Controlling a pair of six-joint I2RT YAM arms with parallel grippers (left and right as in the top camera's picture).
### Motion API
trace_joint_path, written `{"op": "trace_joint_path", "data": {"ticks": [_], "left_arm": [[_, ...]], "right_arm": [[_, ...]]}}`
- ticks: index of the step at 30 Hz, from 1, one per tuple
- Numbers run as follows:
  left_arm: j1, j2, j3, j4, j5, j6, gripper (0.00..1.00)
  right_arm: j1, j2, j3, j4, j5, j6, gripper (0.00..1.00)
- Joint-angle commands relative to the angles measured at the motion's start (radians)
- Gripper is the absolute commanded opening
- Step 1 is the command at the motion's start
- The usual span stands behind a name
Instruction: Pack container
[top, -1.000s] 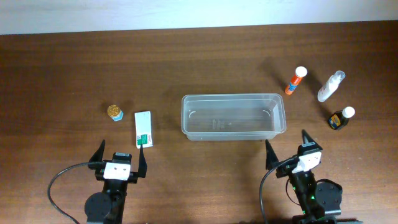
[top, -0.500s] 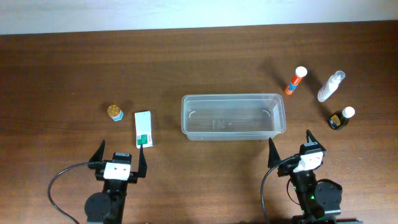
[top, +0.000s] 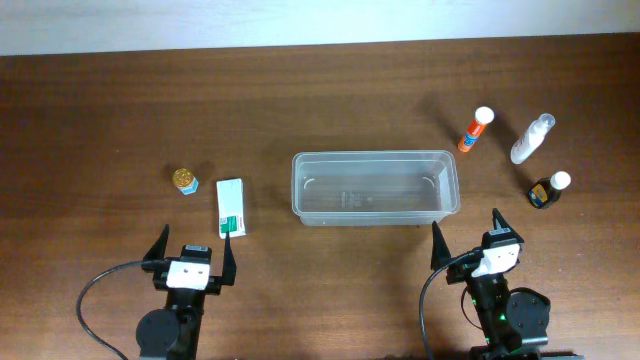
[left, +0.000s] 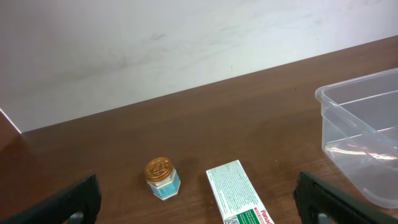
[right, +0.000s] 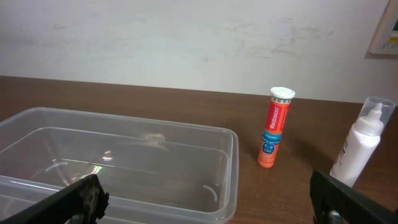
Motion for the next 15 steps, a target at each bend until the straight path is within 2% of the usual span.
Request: {"op": "trace_joint_path", "data": {"ticks": [1, 15], "left_arm": [[0.005, -0.009, -0.002, -0.006, -0.006, 0.012, 0.99], [0.005, -0.009, -0.002, -0.006, -0.006, 0.012, 0.99]], "right_arm": [[0.009, -0.005, -0.005, -0.009, 0.020, -0.003, 0.98], [0.009, -0.005, -0.005, -0.009, 0.020, -0.003, 0.98]]}}
